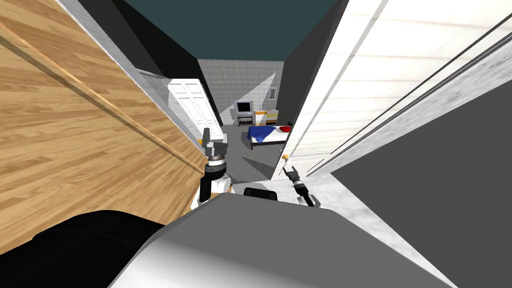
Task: Pull the door open
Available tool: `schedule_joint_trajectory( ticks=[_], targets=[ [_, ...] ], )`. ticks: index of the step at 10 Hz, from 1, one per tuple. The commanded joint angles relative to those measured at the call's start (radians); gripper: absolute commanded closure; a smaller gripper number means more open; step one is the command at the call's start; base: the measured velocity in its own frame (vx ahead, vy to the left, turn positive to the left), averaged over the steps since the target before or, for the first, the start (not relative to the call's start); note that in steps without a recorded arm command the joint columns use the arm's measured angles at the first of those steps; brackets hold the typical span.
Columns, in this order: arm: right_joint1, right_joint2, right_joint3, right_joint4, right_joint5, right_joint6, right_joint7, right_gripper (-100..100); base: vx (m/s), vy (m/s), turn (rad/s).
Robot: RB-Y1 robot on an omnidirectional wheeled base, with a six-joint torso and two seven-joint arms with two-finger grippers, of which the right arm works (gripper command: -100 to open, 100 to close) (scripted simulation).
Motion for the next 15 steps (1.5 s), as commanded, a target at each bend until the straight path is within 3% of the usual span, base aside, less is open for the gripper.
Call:
schedule_joint_trajectory(
  ticks=[1,4,7,9,10,11,15],
  targets=[
    [-0.013,-0.007,-0.004,0.038,-0.013,-0.021,0.009,-100,0.086,0.052,0.010],
    [-0.021,-0.036,-0.003,0.073,-0.048,-0.039,0.012,-100,0.067,0.019,0.063],
    [-0.034,-0.082,0.000,0.130,-0.104,-0.069,0.018,-100,0.146,0.018,0.075],
    [-0.034,-0.082,0.000,0.130,-0.104,-0.069,0.018,-100,0.058,-0.003,0.003],
    [-0.013,-0.078,0.009,0.131,-0.099,-0.064,0.009,-100,-0.018,0.013,-0.019],
    [-0.013,-0.078,0.009,0.131,-0.099,-0.064,0.009,100,-0.021,0.006,-0.020],
    [-0.013,-0.078,0.009,0.131,-0.099,-0.064,0.009,100,-0.001,-0.004,0.001]
  ],
)
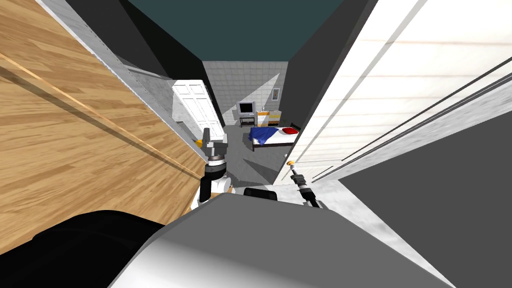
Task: Pull the door open
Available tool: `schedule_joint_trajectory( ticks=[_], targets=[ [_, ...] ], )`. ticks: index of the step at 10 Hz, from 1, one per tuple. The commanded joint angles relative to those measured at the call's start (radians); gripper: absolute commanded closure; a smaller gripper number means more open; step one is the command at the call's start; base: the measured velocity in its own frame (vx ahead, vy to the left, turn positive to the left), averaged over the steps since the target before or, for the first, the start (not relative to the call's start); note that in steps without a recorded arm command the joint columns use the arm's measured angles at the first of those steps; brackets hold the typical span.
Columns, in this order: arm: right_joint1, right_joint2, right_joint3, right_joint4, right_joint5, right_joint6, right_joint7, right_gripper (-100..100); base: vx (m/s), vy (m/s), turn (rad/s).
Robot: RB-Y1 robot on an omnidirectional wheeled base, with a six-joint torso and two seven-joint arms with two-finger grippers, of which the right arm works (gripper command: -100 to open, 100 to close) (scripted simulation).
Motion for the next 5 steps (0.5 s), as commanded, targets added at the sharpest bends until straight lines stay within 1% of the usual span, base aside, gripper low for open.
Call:
schedule_joint_trajectory(
  ticks=[1,2,4,5],
  targets=[
    [-0.005,0.000,-0.001,-0.001,0.000,0.004,0.000,100,0.000,0.000,0.000],
    [0.004,-0.007,0.001,-0.005,0.002,-0.009,-0.002,-100,-0.113,0.010,-0.033],
    [0.008,-0.016,0.003,-0.011,0.004,-0.019,-0.004,-100,-0.175,-0.010,-0.037],
    [0.011,-0.021,0.004,-0.015,0.005,-0.026,-0.005,-100,-0.186,-0.071,-0.045]
  ],
)
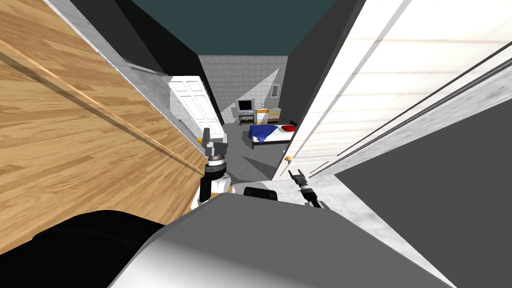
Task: Pull the door open
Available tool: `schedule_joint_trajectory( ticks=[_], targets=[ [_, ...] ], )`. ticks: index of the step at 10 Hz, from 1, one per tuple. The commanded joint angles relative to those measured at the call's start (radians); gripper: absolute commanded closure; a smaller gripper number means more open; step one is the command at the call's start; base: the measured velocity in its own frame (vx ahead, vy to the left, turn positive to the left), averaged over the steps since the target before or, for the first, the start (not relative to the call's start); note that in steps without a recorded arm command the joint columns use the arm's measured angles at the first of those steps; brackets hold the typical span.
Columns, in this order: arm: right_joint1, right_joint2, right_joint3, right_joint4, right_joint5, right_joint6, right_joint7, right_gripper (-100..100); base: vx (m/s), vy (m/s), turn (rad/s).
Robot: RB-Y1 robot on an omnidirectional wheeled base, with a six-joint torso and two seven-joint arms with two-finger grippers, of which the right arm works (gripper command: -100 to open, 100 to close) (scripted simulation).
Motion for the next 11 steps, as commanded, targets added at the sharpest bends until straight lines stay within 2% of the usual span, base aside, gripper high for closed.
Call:
schedule_joint_trajectory(
  ticks=[1,3,4,5,11],
  targets=[
    [0.003,-0.009,0.001,-0.003,0.002,-0.013,-0.002,-100,-0.173,-0.093,-0.038],
    [0.001,-0.011,0.001,0.001,0.002,-0.016,-0.001,-100,-0.134,-0.040,-0.016],
    [0.022,-0.007,0.002,-0.020,0.017,-0.024,-0.007,-100,0.071,0.038,-0.053],
    [0.027,-0.006,0.002,-0.026,0.021,-0.026,-0.009,-100,0.142,0.084,-0.058],
    [0.107,0.012,0.005,-0.112,0.080,-0.051,-0.031,-100,0.162,0.090,-0.062]
  ],
)
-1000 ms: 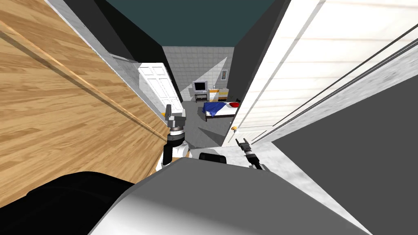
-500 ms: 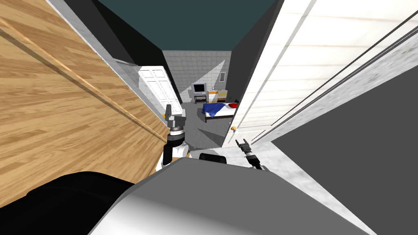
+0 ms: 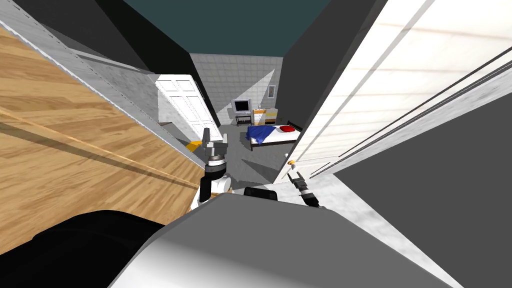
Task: Pull the door open
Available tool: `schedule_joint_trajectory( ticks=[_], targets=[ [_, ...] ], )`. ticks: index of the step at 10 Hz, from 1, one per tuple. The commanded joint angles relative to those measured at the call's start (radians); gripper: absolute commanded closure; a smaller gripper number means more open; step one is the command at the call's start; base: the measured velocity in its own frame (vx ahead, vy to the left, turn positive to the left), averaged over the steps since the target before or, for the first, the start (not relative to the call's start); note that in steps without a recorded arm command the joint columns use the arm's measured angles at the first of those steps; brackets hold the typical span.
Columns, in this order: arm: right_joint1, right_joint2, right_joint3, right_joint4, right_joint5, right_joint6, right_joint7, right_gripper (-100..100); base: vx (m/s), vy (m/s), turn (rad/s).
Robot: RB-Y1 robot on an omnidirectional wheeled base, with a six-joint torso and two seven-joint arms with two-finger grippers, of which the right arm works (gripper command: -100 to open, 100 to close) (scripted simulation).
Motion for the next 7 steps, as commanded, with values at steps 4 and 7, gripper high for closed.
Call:
schedule_joint_trajectory(
  ticks=[4,7],
  targets=[
    [0.084,0.018,0.003,-0.091,0.066,-0.028,-0.027,-100,0.176,0.069,-0.145],
    [0.122,0.027,0.005,-0.132,0.094,-0.040,-0.037,-100,0.148,-0.007,-0.119]
  ],
)
